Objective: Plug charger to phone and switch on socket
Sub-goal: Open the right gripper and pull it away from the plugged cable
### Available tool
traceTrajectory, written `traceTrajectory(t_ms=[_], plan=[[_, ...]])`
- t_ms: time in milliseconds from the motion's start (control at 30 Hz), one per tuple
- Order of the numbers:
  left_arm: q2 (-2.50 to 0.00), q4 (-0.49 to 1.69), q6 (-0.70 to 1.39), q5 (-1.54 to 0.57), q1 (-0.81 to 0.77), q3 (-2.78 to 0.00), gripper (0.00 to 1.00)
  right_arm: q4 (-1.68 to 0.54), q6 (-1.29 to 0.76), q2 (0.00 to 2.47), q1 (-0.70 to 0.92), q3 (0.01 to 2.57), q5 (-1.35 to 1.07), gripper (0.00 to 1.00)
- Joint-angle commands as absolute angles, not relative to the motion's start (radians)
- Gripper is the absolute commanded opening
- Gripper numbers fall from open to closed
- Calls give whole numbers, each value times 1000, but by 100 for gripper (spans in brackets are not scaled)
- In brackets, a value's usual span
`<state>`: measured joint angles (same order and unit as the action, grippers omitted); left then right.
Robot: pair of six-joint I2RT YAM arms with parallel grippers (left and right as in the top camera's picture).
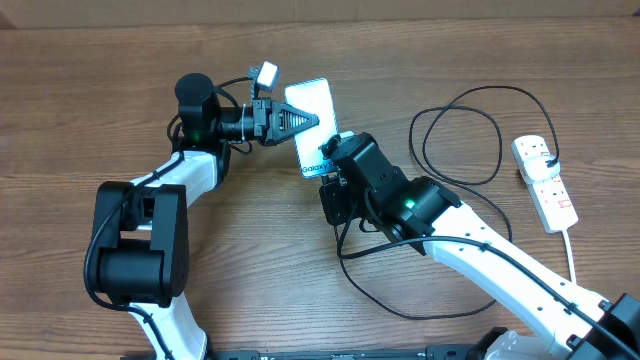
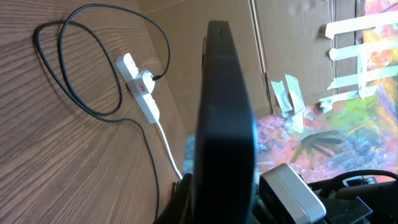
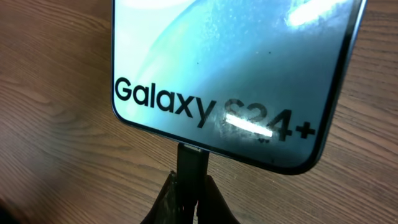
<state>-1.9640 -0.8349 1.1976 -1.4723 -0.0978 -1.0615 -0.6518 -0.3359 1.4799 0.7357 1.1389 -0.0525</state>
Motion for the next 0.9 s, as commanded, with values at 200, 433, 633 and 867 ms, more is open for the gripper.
traceTrajectory(t_ms=[200,433,633,867], plan=[[-1954,-835,1190,-1580,-145,-1068,4,-614,-311,1481,730,1262,-3,4],[-1954,-835,1190,-1580,-145,-1068,4,-616,-319,1481,730,1274,-1,4],[-1954,-836,1189,-1580,-144,-1068,4,-746,-336,1479,730,1274,-1,8],[-1954,-835,1190,-1513,-147,-1068,4,-878,-364,1446,729,1306,-1,44]])
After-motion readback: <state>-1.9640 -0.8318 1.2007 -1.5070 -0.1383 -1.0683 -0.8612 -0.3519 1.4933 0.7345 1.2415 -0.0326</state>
